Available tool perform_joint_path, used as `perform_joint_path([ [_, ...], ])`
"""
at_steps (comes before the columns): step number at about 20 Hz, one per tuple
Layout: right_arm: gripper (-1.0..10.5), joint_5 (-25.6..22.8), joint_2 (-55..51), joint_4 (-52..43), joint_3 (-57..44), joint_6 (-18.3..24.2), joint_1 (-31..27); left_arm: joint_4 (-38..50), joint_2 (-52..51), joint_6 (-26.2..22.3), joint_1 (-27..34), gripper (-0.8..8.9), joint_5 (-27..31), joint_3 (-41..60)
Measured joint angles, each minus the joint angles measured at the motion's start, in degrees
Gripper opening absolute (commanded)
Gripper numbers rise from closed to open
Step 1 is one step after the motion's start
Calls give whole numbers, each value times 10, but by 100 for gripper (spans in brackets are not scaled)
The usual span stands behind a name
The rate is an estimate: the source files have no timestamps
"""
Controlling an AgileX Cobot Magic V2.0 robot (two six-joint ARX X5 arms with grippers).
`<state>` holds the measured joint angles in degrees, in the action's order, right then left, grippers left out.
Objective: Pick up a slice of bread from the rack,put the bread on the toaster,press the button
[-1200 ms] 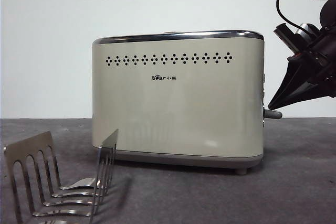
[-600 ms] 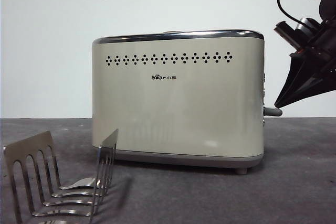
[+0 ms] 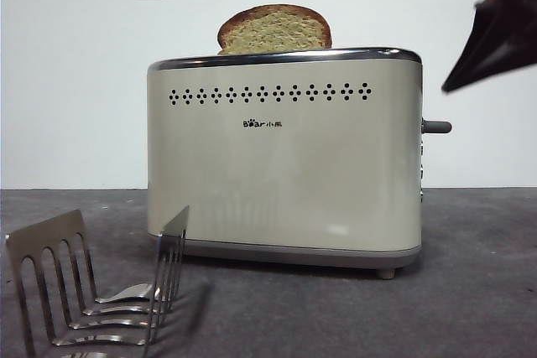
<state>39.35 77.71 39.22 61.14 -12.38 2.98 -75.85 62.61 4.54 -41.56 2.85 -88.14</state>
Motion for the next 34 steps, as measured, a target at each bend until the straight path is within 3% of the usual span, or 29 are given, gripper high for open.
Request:
perform_joint_path([
  [6, -7, -22, -85, 68, 49, 4, 0, 0, 0, -7, 0, -4, 0, 0],
  [8, -6, -65, -120, 102, 67, 16, 1, 0, 0, -9, 0, -4, 0, 0],
  [14, -3, -275, -249, 178, 89, 32, 52, 0, 0, -9, 0, -4, -2, 0],
  [16, -2, -315, -287, 212, 90, 32, 75, 0, 0, -9, 0, -4, -2, 0],
  [22, -1, -326, -329, 313, 96, 32, 85, 0, 4, -10, 0, -4, -2, 0],
  [28, -1, -389, -285, 331, 96, 32, 86, 0, 11, -10, 2, -4, -2, 0],
  [34, -1, -411, -215, 331, 96, 32, 86, 0, -1, -16, 79, -4, -5, 0],
])
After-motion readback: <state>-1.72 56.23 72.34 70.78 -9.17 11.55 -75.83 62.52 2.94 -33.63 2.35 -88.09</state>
